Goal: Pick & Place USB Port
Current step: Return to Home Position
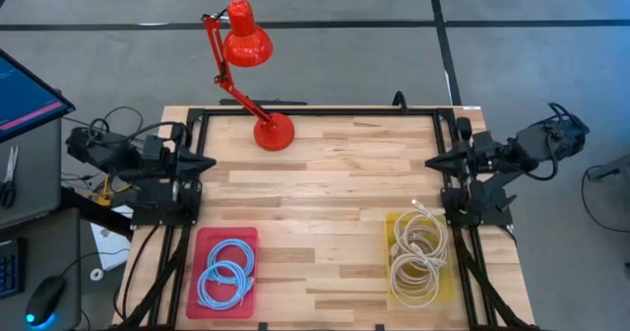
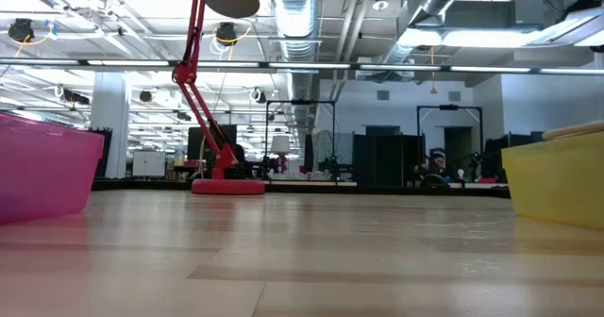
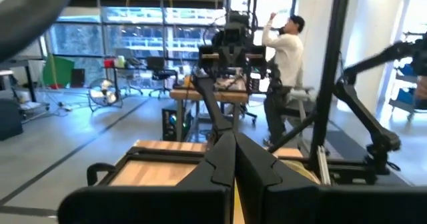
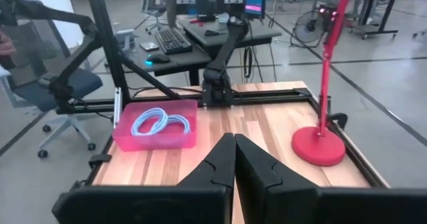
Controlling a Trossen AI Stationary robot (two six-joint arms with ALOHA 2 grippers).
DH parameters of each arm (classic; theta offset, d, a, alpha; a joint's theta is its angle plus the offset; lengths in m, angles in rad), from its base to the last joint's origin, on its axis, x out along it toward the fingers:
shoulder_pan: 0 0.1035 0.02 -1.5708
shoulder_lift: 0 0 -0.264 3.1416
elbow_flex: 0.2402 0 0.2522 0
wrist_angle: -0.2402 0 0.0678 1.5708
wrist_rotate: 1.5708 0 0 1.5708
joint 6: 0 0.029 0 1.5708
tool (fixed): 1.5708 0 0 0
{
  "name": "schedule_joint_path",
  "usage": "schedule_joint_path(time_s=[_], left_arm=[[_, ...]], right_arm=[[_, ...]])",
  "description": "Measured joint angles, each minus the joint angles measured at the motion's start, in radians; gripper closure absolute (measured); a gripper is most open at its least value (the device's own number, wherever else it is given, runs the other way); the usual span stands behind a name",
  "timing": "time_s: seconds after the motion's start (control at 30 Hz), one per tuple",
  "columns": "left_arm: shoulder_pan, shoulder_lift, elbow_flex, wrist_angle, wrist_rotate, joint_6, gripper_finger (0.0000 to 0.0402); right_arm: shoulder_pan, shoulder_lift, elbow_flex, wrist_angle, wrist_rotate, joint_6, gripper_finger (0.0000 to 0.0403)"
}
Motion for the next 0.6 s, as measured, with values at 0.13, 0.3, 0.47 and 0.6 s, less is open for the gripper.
schedule_joint_path(time_s=[0.13,0.3,0.47,0.6], left_arm=[[0.000,-0.005,-0.050,0.077,-0.012,0.001,0.0398],[0.000,-0.004,-0.113,0.176,-0.012,0.033,0.0398],[0.000,-0.004,-0.139,0.222,-0.008,0.050,0.0397],[0.000,-0.004,-0.140,0.225,-0.008,0.050,0.0398]], right_arm=[[0.000,-0.077,-0.069,0.021,0.006,-0.001,0.0403],[0.004,-0.189,-0.176,0.061,0.003,0.006,0.0403],[0.004,-0.298,-0.264,0.125,-0.030,0.004,0.0403],[0.004,-0.365,-0.322,0.214,-0.116,-0.063,0.0403]])
